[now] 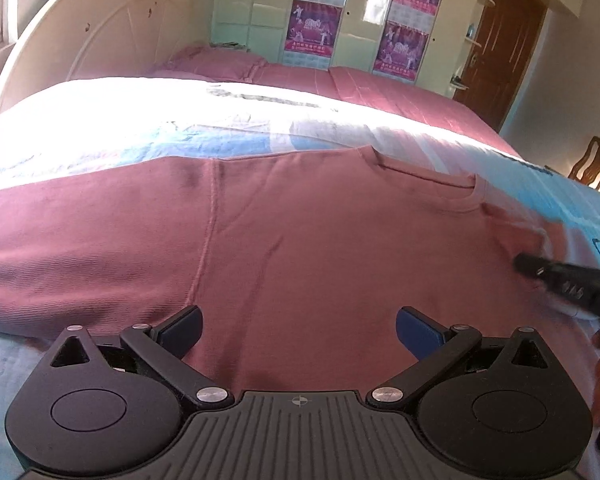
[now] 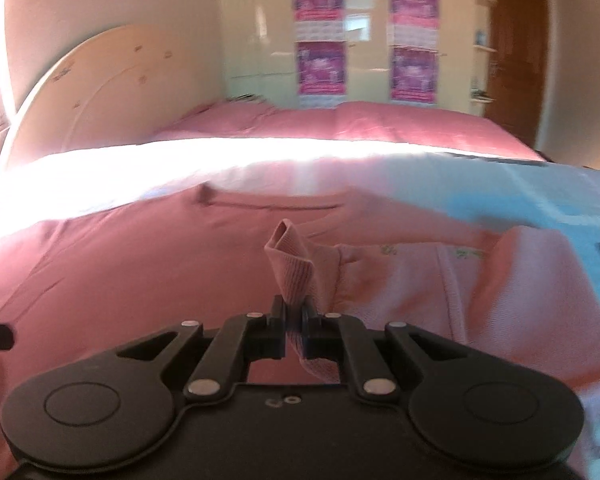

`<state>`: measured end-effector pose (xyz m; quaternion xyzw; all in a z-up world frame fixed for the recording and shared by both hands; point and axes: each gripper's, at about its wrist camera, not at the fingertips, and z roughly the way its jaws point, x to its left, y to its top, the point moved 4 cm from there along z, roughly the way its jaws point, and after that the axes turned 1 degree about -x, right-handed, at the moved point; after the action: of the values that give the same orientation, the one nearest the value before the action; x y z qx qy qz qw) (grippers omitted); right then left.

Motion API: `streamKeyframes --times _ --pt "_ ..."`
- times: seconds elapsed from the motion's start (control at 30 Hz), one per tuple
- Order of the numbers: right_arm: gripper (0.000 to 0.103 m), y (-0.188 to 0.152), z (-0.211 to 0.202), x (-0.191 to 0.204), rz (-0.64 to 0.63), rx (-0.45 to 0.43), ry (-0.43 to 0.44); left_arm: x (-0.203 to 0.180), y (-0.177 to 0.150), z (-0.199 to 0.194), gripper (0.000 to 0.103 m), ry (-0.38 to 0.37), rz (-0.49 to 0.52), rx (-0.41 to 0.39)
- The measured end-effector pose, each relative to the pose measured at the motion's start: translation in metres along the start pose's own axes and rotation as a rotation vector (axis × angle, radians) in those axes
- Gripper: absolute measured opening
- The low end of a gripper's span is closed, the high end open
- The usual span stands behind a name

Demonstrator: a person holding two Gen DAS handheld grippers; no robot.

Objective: Fold small clothes
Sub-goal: 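Fold the held sleeve across the sweatshirt body with the right tool, then release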

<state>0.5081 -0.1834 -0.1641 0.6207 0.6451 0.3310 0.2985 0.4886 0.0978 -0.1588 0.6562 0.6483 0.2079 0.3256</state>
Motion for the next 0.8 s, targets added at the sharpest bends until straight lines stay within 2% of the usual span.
streamKeyframes --times 0.1,0.17,0.2,0.23,0.27,0.3,0.33,0.37,0.47,0.63,0.7,0.73,0.8 --pt "0.008 -0.008 0.009 0.022 -0.029 0.047 0.063 0.001 0.002 0.004 0.102 -0.015 -0.030 0.000" --pt "0.026 -0.022 0.020 0.041 -0.049 0.108 0.107 -0.002 0.003 0.008 0.102 -0.035 -0.049 0.004" --pt "0.035 -0.023 0.017 0.044 -0.073 0.086 0.110 -0.007 0.004 0.013 0.102 -0.046 -0.051 0.006" --pt "0.056 -0.021 0.011 0.045 -0.079 0.078 0.121 -0.014 0.004 0.016 0.102 -0.058 -0.051 0.005" --pt "0.056 -0.019 0.002 0.042 -0.062 0.048 0.120 -0.023 0.006 0.020 0.102 -0.079 -0.050 0.003" --pt "0.047 -0.017 -0.007 0.036 -0.041 0.015 0.121 -0.033 0.005 0.023 0.102 -0.095 -0.059 0.009" --pt "0.020 -0.014 -0.016 0.026 -0.014 -0.009 0.118 -0.045 0.006 0.028 0.092 -0.119 -0.057 0.011" --pt "0.006 -0.013 -0.023 0.014 0.021 -0.012 0.102 -0.057 0.007 0.034 0.078 -0.141 -0.053 0.019" --pt "0.009 -0.013 -0.040 -0.030 0.118 -0.035 -0.011 -0.100 0.008 0.055 0.075 -0.195 -0.025 0.052" --pt "0.009 -0.024 -0.082 -0.117 0.298 -0.097 -0.221 -0.151 0.015 0.086 0.075 -0.208 0.028 0.089" --pt "0.009 -0.031 -0.095 -0.149 0.360 -0.097 -0.284 -0.165 0.017 0.097 0.051 -0.212 0.046 0.096" --pt "0.009 -0.038 -0.098 -0.162 0.387 -0.090 -0.305 -0.170 0.018 0.100 0.035 -0.205 0.056 0.101" --pt "0.009 -0.051 -0.112 -0.187 0.451 -0.082 -0.340 -0.179 0.021 0.102 0.009 -0.192 0.076 0.073"
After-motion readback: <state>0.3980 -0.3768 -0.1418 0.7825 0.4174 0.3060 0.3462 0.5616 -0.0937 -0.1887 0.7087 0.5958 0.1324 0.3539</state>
